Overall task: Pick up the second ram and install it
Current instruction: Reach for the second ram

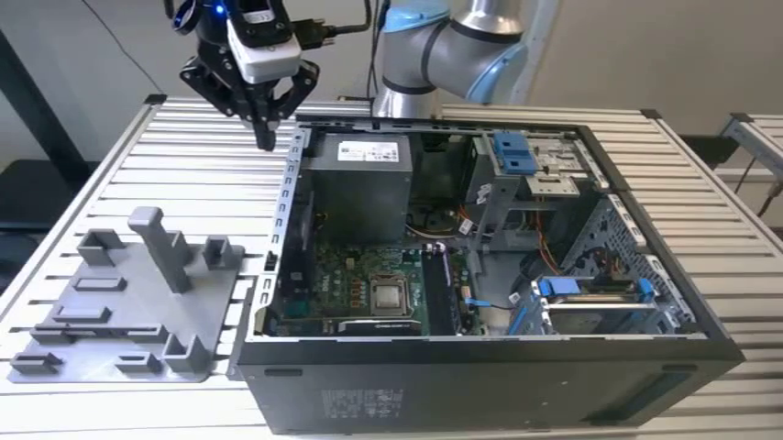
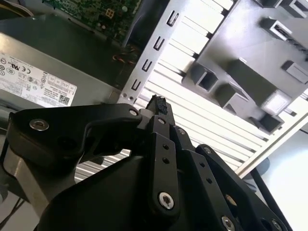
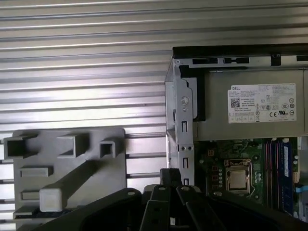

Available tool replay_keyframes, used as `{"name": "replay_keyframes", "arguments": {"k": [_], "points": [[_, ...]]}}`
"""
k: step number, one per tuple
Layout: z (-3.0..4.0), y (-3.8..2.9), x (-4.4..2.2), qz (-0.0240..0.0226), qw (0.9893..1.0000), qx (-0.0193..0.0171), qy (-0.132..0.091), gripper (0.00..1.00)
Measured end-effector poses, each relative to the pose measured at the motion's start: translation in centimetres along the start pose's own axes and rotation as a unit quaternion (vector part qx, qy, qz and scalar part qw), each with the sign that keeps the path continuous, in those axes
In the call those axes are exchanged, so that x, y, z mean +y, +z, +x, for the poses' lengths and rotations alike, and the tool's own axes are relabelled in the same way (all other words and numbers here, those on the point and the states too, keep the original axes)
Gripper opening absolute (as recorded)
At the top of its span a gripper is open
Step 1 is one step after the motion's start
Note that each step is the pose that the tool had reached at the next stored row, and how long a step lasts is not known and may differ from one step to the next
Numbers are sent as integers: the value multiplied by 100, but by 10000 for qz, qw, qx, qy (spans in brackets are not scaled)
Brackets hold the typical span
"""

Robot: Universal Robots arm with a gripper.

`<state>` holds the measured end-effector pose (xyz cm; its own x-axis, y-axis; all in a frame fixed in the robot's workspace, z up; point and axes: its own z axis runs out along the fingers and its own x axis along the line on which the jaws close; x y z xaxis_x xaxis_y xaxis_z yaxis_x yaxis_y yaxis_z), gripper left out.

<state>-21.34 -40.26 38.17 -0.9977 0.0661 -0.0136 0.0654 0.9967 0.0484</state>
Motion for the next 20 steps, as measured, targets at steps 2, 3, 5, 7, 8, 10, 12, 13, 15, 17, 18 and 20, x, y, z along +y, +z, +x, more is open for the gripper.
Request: {"name": "replay_keyframes", "arguments": {"k": [2, 3, 5, 7, 8, 10, 12, 13, 15, 17, 18, 20], "points": [[31, 4, -4, 1, 10000, 6, -2, 11], [52, 6, -7, 1, 10000, 7, -3, 11], [94, 11, -13, 0, 10000, 9, -4, 11], [134, 17, -17, 1, 10000, 11, -5, 11], [153, 21, -18, 1, 10000, 12, -5, 11], [205, 29, -22, 1, 10000, 13, -6, 11], [288, 37, -29, 0, 10000, 13, -9, 11], [326, 41, -33, 1, 10000, 14, -10, 11], [394, 45, -39, 0, 10000, 16, -13, 11], [454, 49, -44, 1, 10000, 24, -17, 11], [484, 51, -46, 1, 10000, 31, -18, 11], [545, 56, -50, 3, 10000, 52, -18, 11]]}}
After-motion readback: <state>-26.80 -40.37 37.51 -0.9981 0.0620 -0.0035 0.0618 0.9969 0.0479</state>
